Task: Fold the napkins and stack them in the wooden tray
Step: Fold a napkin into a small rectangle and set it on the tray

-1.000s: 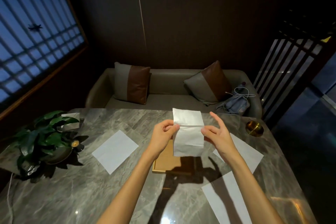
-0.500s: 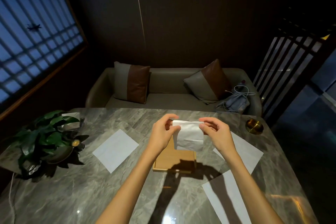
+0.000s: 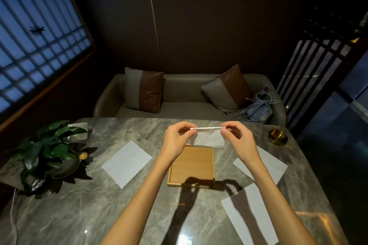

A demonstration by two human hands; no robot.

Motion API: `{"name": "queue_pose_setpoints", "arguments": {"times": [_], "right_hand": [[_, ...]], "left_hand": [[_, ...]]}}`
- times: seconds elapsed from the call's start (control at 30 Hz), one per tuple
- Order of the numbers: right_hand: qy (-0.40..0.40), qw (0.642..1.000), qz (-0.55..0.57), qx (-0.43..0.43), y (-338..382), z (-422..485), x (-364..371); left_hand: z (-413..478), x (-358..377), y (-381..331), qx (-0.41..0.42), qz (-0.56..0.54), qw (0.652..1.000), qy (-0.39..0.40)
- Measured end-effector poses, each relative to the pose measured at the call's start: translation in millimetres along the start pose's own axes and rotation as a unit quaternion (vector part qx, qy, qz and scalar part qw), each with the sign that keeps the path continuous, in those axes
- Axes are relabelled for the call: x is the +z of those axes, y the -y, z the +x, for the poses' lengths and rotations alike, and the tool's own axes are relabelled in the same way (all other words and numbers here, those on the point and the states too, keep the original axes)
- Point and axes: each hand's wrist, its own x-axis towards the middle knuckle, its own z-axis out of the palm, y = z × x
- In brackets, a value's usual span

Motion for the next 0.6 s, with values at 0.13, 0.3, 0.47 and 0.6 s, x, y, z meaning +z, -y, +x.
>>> {"name": "queue_pose_setpoints", "arguments": {"times": [0.13,0.3,0.47,0.6], "right_hand": [[0.07,0.994,0.067,0.056,-2.4,-1.5,-0.3],[0.038,0.992,0.107,0.048,-3.5,-1.8,6.3],[-0.009,0.995,0.093,0.025,1.6,-0.5,7.2],[-0.036,0.997,0.055,0.029,4.3,-4.6,6.6]], "left_hand": [[-0.4,-0.1,-0.5,-0.035,-0.115,0.993,-0.011],[-2.7,0.9,-2.7,-0.071,-0.237,0.968,0.036],[-8.5,4.6,-0.8,-0.029,-0.214,0.973,0.088],[-8.0,6.8,-2.1,0.019,-0.1,0.989,0.103]]}}
